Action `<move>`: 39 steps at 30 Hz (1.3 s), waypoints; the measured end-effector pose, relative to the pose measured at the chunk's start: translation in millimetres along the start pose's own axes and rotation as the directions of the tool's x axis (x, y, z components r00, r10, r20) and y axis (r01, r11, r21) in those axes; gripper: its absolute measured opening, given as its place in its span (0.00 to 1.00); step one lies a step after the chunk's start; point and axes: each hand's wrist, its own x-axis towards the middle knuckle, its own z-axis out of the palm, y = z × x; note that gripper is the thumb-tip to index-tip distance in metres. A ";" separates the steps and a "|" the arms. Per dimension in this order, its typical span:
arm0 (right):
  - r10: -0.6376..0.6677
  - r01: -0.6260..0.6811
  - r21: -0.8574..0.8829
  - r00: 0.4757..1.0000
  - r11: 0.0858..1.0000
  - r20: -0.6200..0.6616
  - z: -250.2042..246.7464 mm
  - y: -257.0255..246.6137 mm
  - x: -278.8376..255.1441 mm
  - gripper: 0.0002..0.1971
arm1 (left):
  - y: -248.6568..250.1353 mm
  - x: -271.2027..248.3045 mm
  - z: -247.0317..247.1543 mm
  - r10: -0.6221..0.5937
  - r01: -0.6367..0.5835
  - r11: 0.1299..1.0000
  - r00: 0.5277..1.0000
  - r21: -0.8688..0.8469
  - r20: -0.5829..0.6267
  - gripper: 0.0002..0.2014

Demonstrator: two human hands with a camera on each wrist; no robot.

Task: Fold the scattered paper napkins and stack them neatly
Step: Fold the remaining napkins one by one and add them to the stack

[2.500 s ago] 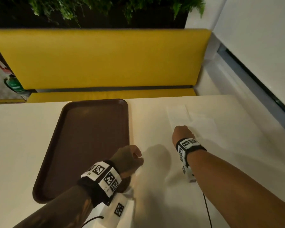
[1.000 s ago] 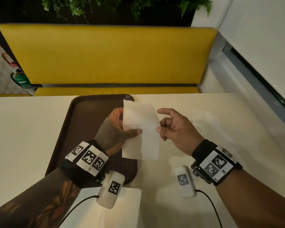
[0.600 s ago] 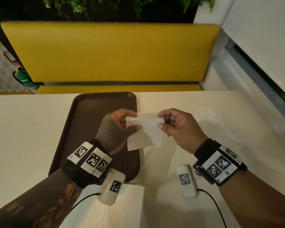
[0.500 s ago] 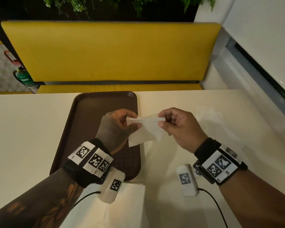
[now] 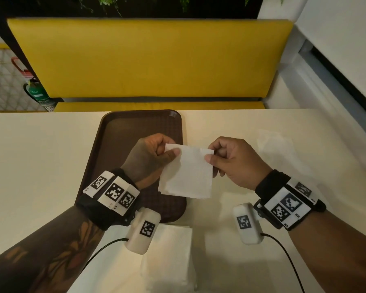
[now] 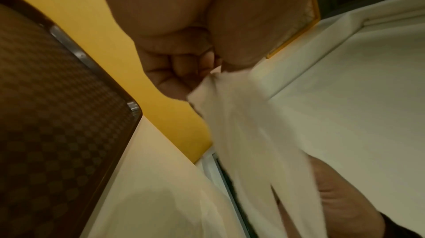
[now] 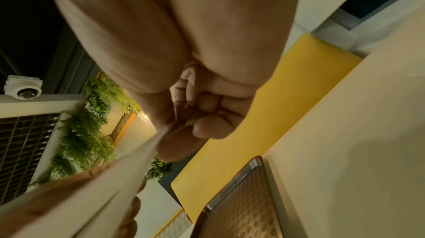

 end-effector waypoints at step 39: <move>-0.016 0.362 -0.612 0.868 0.703 0.496 127.7 46.6 -74.0 0.18 | -69.3 -118.4 41.0 -0.150 -0.206 0.633 0.913 0.746 0.379 0.13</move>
